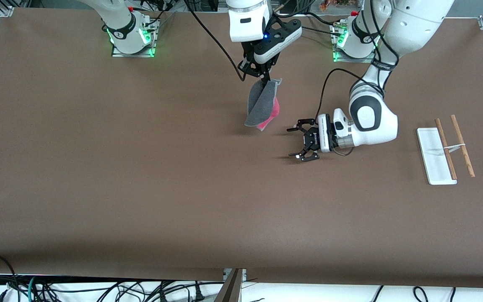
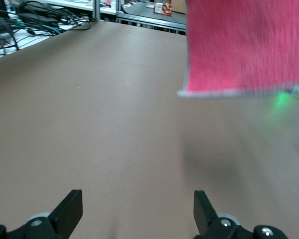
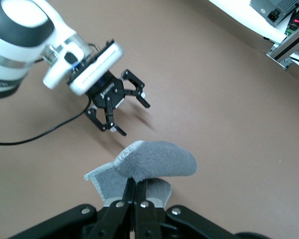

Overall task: Pass towel and hang on rack
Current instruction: 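Move the left gripper from the rack toward the hanging towel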

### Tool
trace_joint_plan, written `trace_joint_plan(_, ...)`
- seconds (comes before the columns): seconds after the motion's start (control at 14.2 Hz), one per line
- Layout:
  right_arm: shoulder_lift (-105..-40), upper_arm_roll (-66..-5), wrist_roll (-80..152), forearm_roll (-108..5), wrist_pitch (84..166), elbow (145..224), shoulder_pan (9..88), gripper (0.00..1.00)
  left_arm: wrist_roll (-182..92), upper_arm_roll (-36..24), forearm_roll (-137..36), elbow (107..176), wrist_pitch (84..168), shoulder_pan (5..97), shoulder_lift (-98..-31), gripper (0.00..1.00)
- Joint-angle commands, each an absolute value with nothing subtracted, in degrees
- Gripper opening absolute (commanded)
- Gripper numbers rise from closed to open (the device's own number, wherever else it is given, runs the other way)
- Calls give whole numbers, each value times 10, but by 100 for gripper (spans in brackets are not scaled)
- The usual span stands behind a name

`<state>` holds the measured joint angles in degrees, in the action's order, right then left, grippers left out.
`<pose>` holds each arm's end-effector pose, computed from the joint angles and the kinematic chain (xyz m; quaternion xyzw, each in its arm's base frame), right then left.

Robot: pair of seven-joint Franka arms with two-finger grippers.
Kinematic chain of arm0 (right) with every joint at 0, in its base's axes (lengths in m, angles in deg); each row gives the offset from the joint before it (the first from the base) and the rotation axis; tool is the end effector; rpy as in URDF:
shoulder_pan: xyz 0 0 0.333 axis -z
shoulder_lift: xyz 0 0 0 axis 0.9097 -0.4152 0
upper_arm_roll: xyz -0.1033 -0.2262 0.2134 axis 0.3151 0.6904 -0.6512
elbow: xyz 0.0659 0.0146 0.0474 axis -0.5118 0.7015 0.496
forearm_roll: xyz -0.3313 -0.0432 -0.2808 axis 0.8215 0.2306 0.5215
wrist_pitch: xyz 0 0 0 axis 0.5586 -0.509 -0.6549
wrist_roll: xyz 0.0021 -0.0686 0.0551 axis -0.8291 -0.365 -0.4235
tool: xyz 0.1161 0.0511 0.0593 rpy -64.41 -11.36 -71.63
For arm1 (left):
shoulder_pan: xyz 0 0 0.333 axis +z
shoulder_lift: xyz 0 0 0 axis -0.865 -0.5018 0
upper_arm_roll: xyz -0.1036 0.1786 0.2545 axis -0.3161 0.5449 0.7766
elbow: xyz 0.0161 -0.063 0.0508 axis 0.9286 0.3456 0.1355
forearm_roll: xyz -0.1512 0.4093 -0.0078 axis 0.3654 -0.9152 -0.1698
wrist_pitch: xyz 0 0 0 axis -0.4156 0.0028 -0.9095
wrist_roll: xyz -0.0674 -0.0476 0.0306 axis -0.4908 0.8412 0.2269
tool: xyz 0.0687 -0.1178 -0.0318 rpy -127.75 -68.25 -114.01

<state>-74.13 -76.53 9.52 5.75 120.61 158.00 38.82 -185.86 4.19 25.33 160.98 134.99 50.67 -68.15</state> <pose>0.4575 0.6037 0.5553 -0.9261 -0.3390 -0.1531 0.0636 0.5575 -0.2429 0.1316 0.6515 -0.5621 0.3333 0.3855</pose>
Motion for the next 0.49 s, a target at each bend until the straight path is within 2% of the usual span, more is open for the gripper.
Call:
trace_joint_plan(0.0,-742,-767,101,54,1202,1563,385,0,-1917,42,280,1622,1355,501,-668,100)
trace_joint_plan(0.42,-749,-765,100,54,1228,1559,386,0,-1930,-18,324,1624,1365,486,-634,100)
